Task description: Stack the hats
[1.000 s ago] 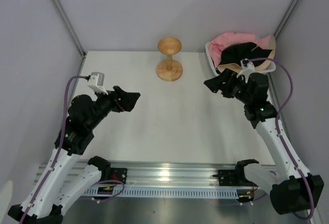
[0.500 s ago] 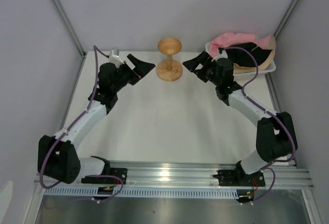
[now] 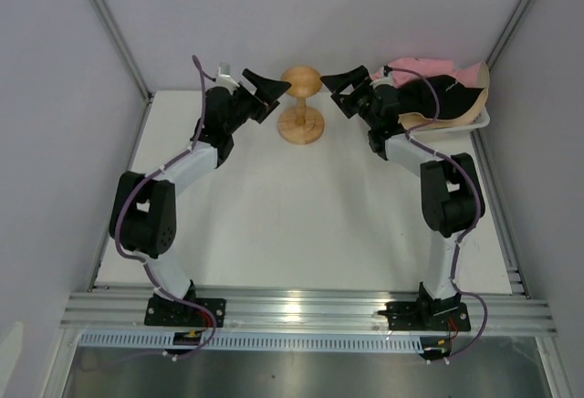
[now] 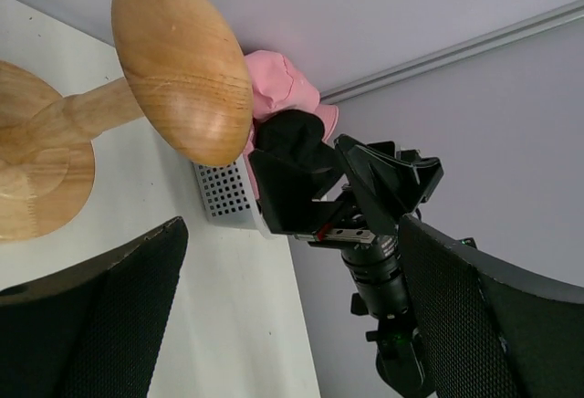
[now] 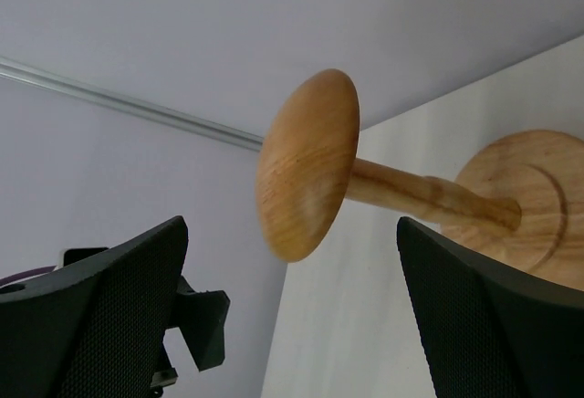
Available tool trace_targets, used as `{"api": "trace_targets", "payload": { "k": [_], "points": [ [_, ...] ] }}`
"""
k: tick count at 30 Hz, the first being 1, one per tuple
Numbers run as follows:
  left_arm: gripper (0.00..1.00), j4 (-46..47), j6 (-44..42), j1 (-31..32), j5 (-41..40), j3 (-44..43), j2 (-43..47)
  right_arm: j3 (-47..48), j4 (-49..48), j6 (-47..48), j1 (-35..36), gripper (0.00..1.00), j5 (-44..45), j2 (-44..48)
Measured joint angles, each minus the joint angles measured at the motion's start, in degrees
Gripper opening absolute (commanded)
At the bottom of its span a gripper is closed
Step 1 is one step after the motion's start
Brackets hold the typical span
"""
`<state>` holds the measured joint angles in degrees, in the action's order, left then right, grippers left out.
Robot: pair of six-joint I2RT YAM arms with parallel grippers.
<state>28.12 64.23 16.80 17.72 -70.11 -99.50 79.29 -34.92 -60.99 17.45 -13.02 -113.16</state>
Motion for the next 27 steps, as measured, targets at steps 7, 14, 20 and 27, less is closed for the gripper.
{"api": "trace_targets", "payload": {
  "k": [7,14,20,27],
  "points": [
    [0.99,0.94,0.44,-0.28,-0.33,-4.24,-6.08,8.76,0.20,-2.38,0.00,1.00,-1.51,-7.37],
    [1.00,1.40,0.50,-0.87,-0.42,-10.78,-12.11,15.82,0.00,-5.03,0.09,1.00,-2.82,-13.62],
    [1.00,1.36,1.38,-0.92,-0.39,-14.32,-16.44,20.22,0.76,-6.56,0.33,0.95,-3.85,-18.51],
    [0.97,1.92,2.21,-1.01,-0.24,-18.01,-20.04,22.47,0.81,-7.19,0.48,0.65,-4.61,-19.50]
  ]
}}
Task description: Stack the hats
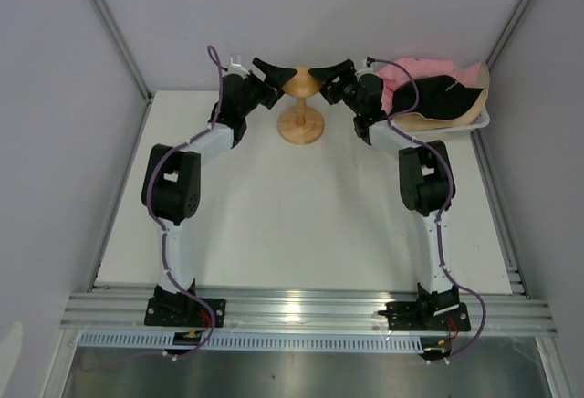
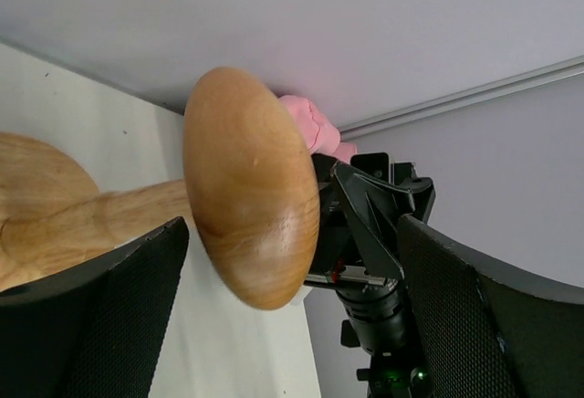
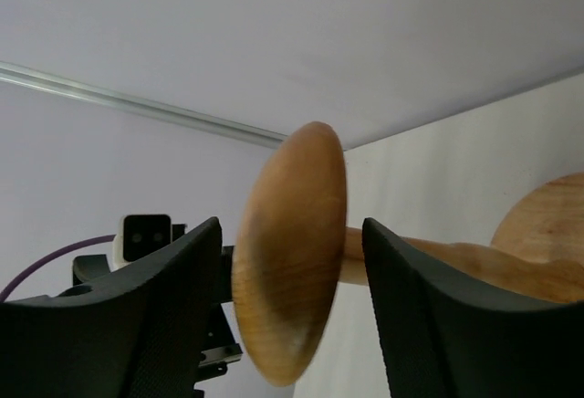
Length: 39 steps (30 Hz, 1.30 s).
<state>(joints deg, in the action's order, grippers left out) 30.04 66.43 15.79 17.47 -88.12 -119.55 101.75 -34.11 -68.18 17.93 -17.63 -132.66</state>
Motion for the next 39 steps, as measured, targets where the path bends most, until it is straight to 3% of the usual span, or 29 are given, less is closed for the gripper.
{"api": "trace_targets", "payload": {
  "k": [5,8,11,12,17,25,39],
  "points": [
    [0.93,0.72,1.20,-0.09,0.94,-3.93,-2.45,1.64,0.13,-0.35,0.15,0.48,-0.33,-0.20],
    [0.82,0.98,1.86,-0.24,1.25,-4.31,-3.17,1.81,-0.63,-1.11,0.11,0.38,-0.52,-1.18],
    [0.63,0.37,2.25,-0.35,1.27,-4.33,-3.48,1.90,-0.81,-2.58,0.15,0.29,-0.90,-1.27],
    [0.52,0.20,2.27,-0.46,1.40,-4.33,-3.65,1.90,-0.83,-2.62,0.15,0.26,-0.94,-1.27],
    [0.24,-1.86,2.40,-0.72,1.97,-4.26,-3.89,1.86,-0.70,-2.82,0.09,0.15,-1.20,-1.27],
    [0.20,-4.26,0.98,-0.24,3.85,-0.70,0.72,-6.47,-3.50,-4.63,-0.07,0.11,-1.53,3.74],
    [0.21,-4.85,1.03,3.80,1.38,23.43,25.14,-29.83,3.89,0.72,5.38,0.06,3.89,29.44]
  ]
}}
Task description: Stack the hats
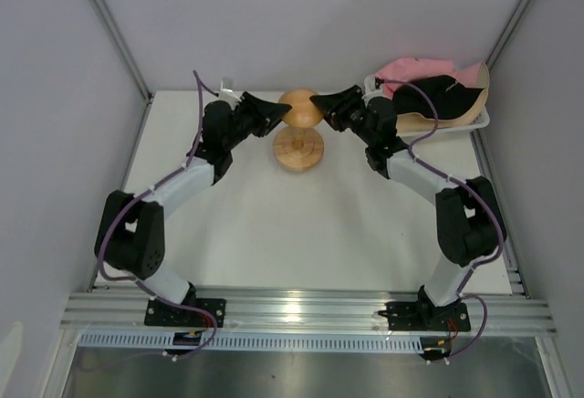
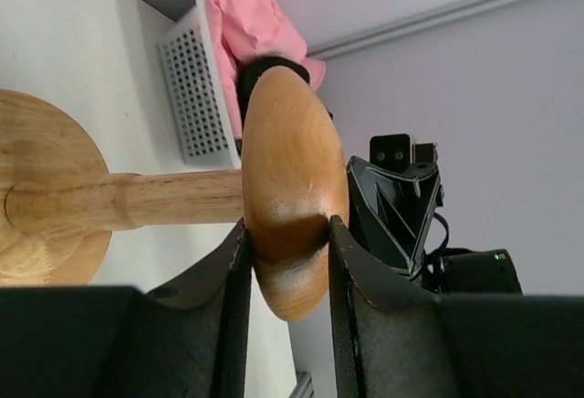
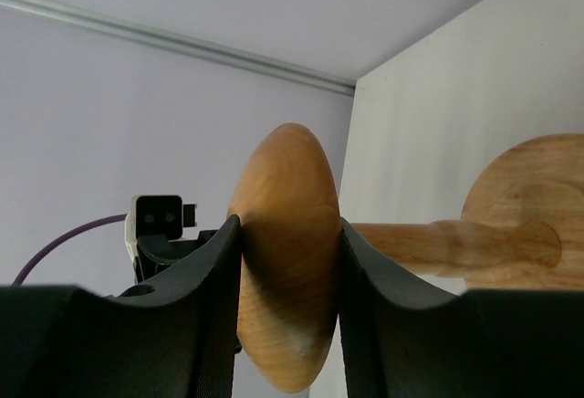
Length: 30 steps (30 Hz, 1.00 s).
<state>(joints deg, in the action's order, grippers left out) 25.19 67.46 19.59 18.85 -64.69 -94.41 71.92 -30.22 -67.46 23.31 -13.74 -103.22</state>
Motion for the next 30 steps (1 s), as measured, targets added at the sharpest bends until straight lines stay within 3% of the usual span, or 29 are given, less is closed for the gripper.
{"api": "trace_targets", "payload": {
  "k": [9,15,25,30],
  "points": [
    [0.22,-0.11,0.04,8.24,-5.18,16.94,19.69,-17.86,7.32,3.78,6.88,0.08,8.94,24.06],
    [0.22,-5.27,-1.44,15.21,-8.90,23.04,30.71,-26.10,13.14,5.03,11.06,0.08,12.09,37.75],
    [0.21,-11.15,-2.84,20.61,-9.92,31.30,35.01,-35.93,14.78,4.04,13.25,0.08,11.89,41.07],
    [0.23,-13.77,-4.17,21.81,-10.43,31.87,37.90,-36.39,15.61,4.50,13.86,0.15,10.82,42.69]
  ]
}}
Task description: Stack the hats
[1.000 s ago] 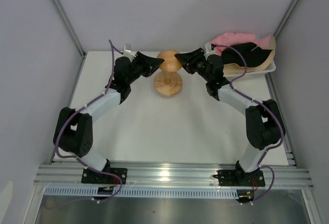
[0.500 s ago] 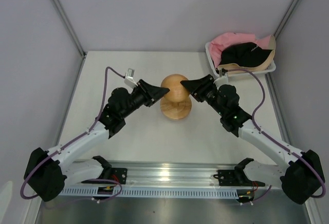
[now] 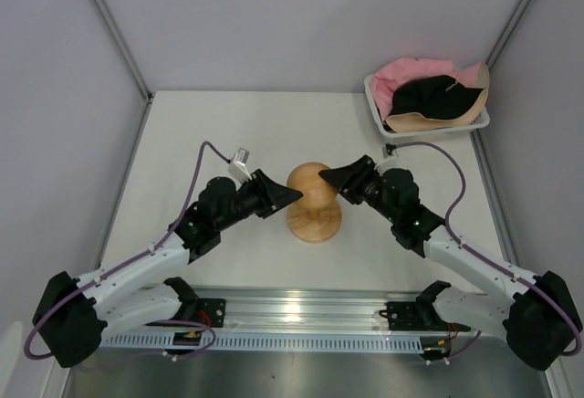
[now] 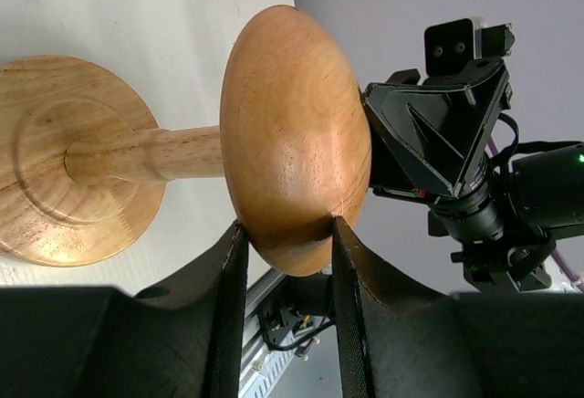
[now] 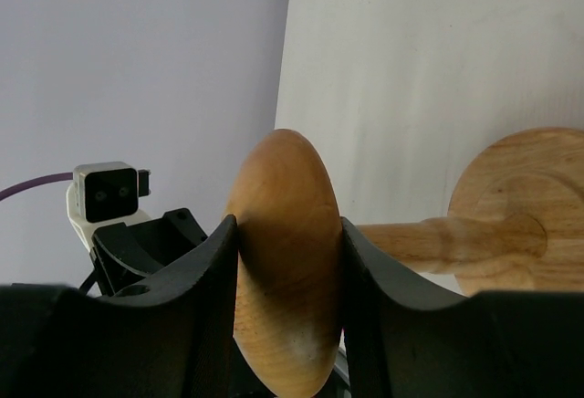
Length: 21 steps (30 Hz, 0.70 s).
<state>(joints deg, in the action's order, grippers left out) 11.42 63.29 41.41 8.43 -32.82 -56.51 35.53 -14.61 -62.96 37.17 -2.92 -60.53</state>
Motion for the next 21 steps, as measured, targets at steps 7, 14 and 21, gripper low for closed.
{"api": "trace_targets", "payload": {
  "k": [7,14,21],
  "points": [
    [0.46,-4.24,-5.18,0.52,-1.88,-0.66,2.45,0.00,0.20,0.02,0.31,0.56,0.00,0.02],
    [0.90,-13.81,-12.76,0.68,-7.04,-6.84,0.04,1.25,7.45,5.53,0.22,1.00,-2.23,-0.07],
    [0.99,-23.71,-18.29,-0.37,-9.22,-12.46,2.45,3.76,21.31,12.96,-12.04,1.00,-4.20,5.77]
  ]
}}
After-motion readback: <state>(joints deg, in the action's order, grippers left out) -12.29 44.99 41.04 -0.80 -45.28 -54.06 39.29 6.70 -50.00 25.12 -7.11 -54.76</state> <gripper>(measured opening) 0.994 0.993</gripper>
